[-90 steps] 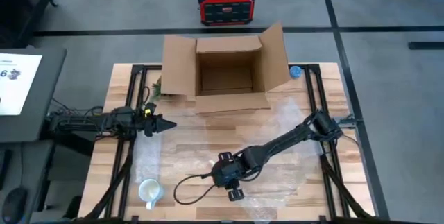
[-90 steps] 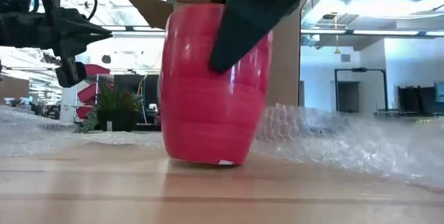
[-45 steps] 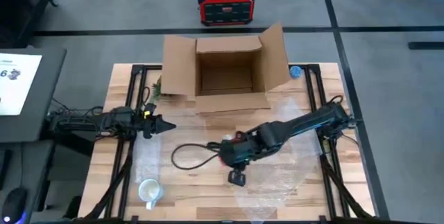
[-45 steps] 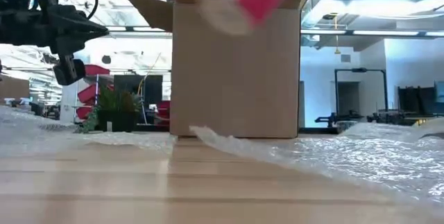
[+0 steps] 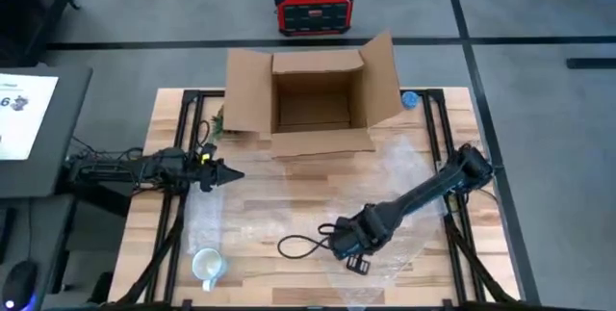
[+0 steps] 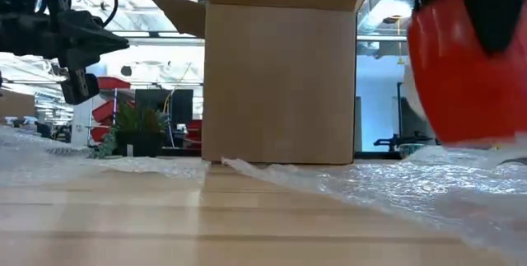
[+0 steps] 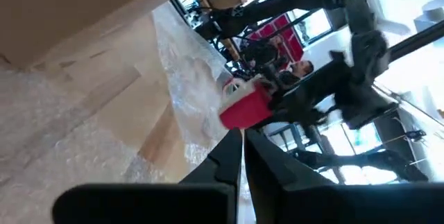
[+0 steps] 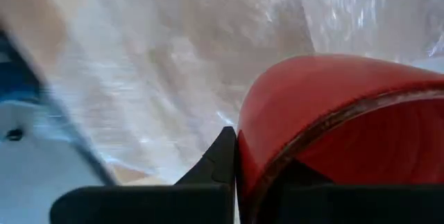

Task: Wrap mug
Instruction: Wrap the red mug with bubble wrap

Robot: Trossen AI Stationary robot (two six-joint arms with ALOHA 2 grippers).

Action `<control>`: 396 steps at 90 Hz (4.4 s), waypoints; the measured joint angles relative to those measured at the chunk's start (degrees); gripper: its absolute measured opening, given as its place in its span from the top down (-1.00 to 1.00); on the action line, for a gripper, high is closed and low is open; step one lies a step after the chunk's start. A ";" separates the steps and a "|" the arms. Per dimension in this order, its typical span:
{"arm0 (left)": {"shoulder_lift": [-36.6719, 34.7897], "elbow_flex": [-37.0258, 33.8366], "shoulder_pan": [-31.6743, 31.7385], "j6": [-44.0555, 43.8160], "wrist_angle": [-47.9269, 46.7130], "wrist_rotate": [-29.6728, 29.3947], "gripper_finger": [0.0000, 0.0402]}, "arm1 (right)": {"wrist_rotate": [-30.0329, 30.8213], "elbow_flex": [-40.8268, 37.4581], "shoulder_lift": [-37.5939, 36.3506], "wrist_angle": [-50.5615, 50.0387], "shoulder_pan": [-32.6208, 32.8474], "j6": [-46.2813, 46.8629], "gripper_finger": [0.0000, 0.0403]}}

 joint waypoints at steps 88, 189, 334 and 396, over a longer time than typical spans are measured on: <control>0.00 0.08 0.00 -2.41 -0.08 0.66 1.00 | 7.54 7.96 2.83 18.08 -12.76 -2.62 0.99; 0.00 0.15 -0.11 -2.49 -0.67 0.17 1.00 | 1.44 10.93 1.20 2.76 -12.20 -2.73 0.07; 0.00 0.15 -0.11 -10.42 -1.76 -7.96 1.00 | 20.24 -33.77 -18.17 12.21 -7.69 -3.80 0.95; 0.00 0.11 -0.11 -9.09 -1.67 -7.96 1.00 | 23.61 -33.73 -37.23 -24.39 -7.94 27.39 1.00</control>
